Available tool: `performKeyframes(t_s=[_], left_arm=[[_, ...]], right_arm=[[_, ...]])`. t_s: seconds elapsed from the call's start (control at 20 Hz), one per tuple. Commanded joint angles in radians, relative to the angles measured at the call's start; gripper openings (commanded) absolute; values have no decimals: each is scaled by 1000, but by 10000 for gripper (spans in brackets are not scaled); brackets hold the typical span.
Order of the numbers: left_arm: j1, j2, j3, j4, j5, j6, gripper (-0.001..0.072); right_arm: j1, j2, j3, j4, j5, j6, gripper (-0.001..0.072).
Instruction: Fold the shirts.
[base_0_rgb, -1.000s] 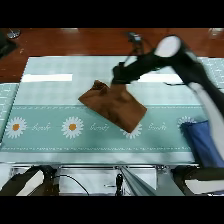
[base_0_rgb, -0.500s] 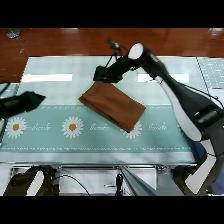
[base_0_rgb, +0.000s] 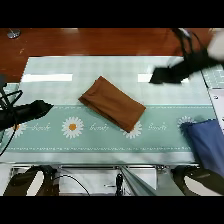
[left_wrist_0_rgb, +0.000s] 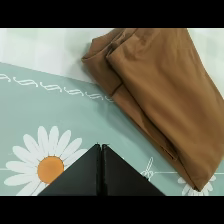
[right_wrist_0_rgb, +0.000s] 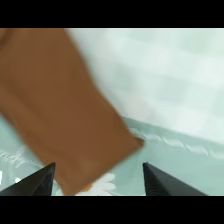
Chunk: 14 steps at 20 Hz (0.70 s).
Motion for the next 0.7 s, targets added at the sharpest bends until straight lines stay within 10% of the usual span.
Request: performKeyframes(t_s=[0.0,0.15,0.65], left_arm=[[-1,0,-14,-3,-19,0,20],[-14,-1,-40,-6,-15,0,20],[-56,-1,-68,-10,8,-1,20]], right_arm=[[-38,406,-661,38,-513,385,629],[8,472,-978,402,-732,363,628],[16,-140,-654,686,-495,-179,628]])
